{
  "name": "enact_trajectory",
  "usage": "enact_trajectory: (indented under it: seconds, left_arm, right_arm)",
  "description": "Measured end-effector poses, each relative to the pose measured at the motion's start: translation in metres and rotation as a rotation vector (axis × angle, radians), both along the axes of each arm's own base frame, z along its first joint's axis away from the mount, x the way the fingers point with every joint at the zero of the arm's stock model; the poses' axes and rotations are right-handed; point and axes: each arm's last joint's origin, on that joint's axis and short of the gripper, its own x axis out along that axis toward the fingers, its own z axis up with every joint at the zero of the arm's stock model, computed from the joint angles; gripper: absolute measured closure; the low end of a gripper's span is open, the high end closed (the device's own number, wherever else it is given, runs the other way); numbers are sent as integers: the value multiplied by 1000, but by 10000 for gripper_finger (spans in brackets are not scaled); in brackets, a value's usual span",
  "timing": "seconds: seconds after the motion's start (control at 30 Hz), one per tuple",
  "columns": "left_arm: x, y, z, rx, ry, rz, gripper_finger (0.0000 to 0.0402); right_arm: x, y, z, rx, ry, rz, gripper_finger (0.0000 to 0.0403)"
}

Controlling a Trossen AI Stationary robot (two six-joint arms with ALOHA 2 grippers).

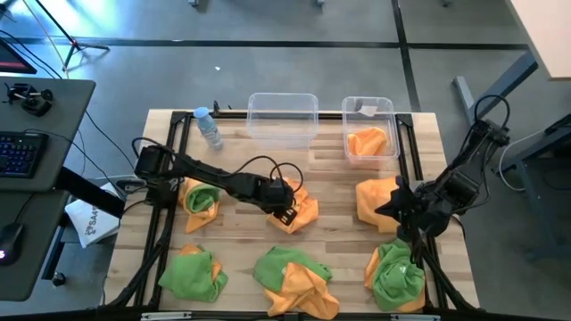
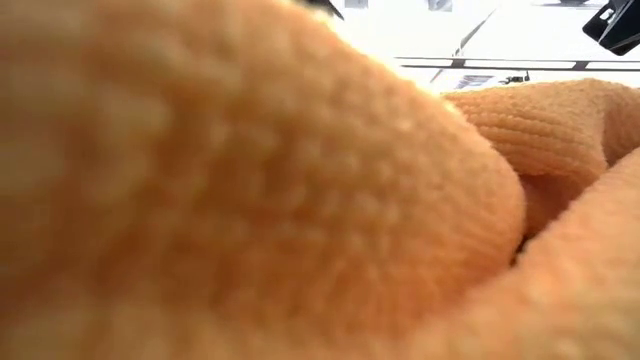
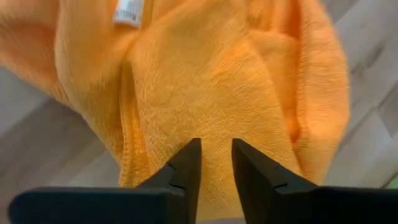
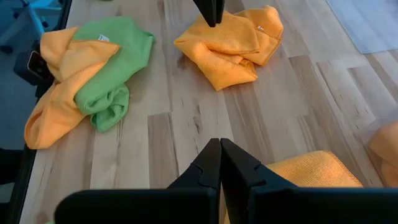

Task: Sort microfiber towel by color & place in baskets
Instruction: Put the yellow towel into the right transparent bin

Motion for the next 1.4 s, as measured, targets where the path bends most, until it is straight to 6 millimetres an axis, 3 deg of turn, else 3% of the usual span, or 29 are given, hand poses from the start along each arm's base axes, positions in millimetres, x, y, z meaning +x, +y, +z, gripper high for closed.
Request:
enact_trajectory:
  seconds: [0.4, 0.47, 0.57, 0.7, 0.8, 1.17, 1.4]
  left_arm:
    - [5, 2, -28, -30, 76, 37, 302]
    - [6, 1, -35, -33, 93, 5, 317]
    - [6, 0, -38, -65, 106, -17, 374]
    - [3, 1, -22, -66, 67, -24, 395]
    - [-1, 2, 8, -15, 2, -28, 400]
    - [-29, 15, 175, 336, -519, -41, 401]
    - [-24, 41, 243, 630, -739, -89, 401]
  right_arm:
    - [-3, 2, -1, -12, 10, 26, 403]
    - [-3, 2, -1, -12, 10, 25, 403]
    - [-3, 2, -1, -12, 10, 25, 403]
    - [-3, 2, -1, -12, 10, 25, 403]
    - [-3, 2, -1, -12, 11, 25, 403]
    - [-2, 0, 0, -47, -18, -5, 403]
    - [-1, -2, 1, -81, -69, -58, 403]
